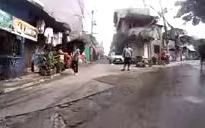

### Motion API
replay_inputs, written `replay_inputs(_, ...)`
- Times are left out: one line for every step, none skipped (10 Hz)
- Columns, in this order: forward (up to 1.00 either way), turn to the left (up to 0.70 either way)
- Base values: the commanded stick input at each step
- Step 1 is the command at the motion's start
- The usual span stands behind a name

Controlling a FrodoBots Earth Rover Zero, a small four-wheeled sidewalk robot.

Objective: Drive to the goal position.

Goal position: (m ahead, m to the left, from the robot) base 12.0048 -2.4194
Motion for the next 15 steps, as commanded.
replay_inputs(1.00, 0.00)
replay_inputs(1.00, 0.00)
replay_inputs(1.00, 0.00)
replay_inputs(1.00, 0.00)
replay_inputs(1.00, 0.00)
replay_inputs(1.00, 0.00)
replay_inputs(1.00, 0.00)
replay_inputs(1.00, 0.00)
replay_inputs(1.00, 0.00)
replay_inputs(1.00, 0.00)
replay_inputs(1.00, 0.00)
replay_inputs(1.00, 0.00)
replay_inputs(1.00, 0.00)
replay_inputs(1.00, 0.00)
replay_inputs(1.00, 0.00)
